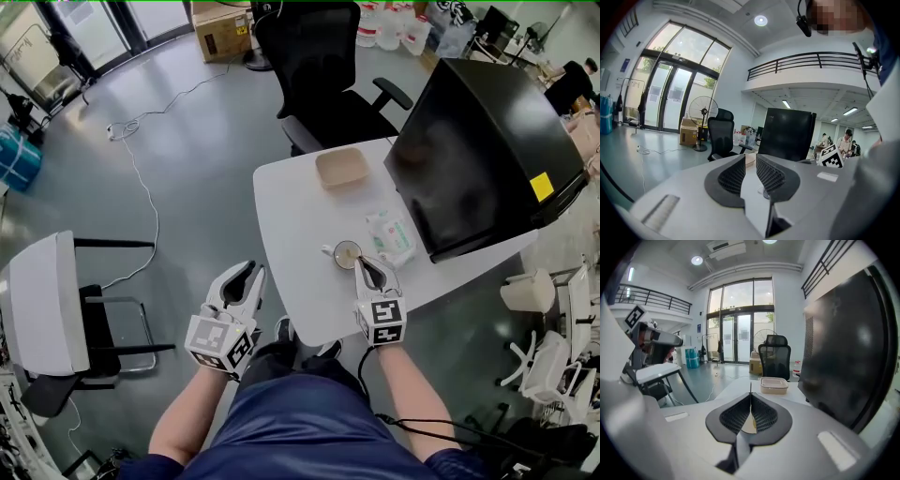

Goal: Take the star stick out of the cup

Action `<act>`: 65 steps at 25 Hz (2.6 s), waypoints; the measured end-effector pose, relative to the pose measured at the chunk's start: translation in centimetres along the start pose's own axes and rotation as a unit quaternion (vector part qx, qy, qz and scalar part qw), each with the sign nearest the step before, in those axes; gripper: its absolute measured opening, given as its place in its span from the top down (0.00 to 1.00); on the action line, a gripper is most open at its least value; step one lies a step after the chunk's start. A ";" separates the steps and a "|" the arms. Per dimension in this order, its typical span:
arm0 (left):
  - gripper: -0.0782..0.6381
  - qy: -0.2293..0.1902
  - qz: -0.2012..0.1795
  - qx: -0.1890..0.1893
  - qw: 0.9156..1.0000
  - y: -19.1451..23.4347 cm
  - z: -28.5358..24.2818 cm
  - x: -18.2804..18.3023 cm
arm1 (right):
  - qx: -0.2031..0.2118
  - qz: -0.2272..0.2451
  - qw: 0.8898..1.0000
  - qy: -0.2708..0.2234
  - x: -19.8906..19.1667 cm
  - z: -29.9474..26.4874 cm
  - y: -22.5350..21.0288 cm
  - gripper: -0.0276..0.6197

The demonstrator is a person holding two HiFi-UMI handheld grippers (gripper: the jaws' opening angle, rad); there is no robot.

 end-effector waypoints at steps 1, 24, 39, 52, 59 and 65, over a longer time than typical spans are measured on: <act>0.79 0.000 -0.001 -0.003 1.000 -0.1 -0.2 0.1 | -0.001 -0.016 1.000 -0.004 0.1 0.3 -0.3 0.94; 0.79 -0.005 -0.009 -0.085 0.996 -4.2 -4.5 1.5 | -0.020 -0.235 0.965 -0.115 3.5 9.5 -4.6 0.94; 0.79 -0.017 -0.013 -0.125 0.992 -6.6 -5.8 2.4 | -0.018 -0.271 0.948 -0.165 5.1 14.1 -4.7 0.94; 0.79 -0.034 -0.007 -0.156 0.987 -8.1 -5.9 3.8 | -0.023 -0.253 0.946 -0.200 7.0 16.8 -4.0 0.94; 0.79 -0.038 -0.005 -0.160 0.986 -8.2 -5.9 4.1 | -0.023 -0.253 0.941 -0.223 8.5 17.9 -4.2 0.94; 0.79 -0.037 -0.002 -0.162 0.986 -8.1 -6.0 4.2 | -0.021 -0.248 0.941 -0.228 9.1 18.1 -4.1 0.94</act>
Point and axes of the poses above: the fingertips, and each gripper's own axes: z backward along the fingers, y to its left, x out of its top, the point moved 10 cm from there along z, backward along the fingers, and after that the axes turned 2 degrees about -x, right-handed, at the moved point
